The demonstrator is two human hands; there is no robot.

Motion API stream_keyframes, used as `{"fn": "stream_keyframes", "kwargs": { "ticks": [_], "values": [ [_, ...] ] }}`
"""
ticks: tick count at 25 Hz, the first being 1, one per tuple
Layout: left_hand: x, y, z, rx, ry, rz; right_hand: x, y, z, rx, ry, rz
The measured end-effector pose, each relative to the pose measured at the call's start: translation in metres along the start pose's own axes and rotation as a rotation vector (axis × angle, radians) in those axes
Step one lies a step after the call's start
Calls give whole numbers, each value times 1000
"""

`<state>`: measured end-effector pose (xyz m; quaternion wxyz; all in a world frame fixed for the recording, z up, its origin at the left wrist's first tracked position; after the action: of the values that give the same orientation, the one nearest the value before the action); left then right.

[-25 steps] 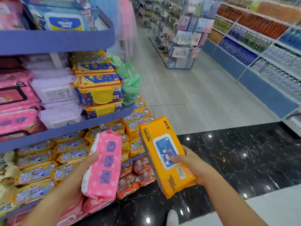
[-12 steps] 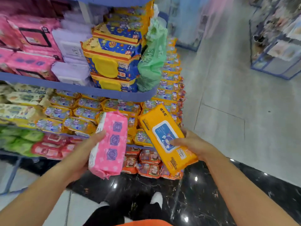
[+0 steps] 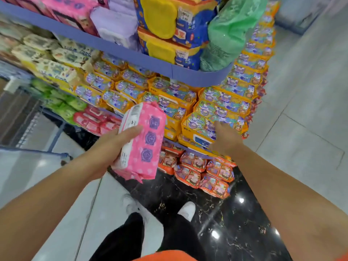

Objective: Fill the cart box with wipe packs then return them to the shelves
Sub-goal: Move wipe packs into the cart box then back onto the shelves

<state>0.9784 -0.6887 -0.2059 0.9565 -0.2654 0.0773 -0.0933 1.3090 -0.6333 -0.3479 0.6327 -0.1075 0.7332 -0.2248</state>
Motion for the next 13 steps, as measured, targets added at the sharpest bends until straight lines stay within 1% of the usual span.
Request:
{"fn": "stream_keyframes", "kwargs": {
  "ticks": [2, 4, 6, 7, 9, 13],
  "values": [
    [-2, 7, -2, 31, -18, -10, 18, 16, 2, -90, -143, 96],
    [-3, 9, -7, 31, -28, -16, 36, 30, 7, -145, -247, 231],
    [-4, 9, -16, 19, -57, -21, 55, 38, 14, -149, -305, 331],
    [-4, 10, -20, 11, -67, -21, 62, 40, 16, -141, -304, 352],
    [-5, 12, -25, -11, -60, -23, 66, 37, 16, -118, -315, 352],
    [-8, 8, -20, 2, -19, -24, 54, 16, 2, -55, -288, 270]
  ]
}}
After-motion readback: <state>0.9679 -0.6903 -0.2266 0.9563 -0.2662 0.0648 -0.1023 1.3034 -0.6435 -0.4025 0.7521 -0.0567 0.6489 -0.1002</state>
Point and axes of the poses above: each hand's wrist, its own y-axis towards the middle knuckle, its own x-axis out of the palm, z = x × y, the point moved 1 cm from there along y, towards the middle knuckle, and after that the axes turned 9 degrees about x, right-handed, at the moved point
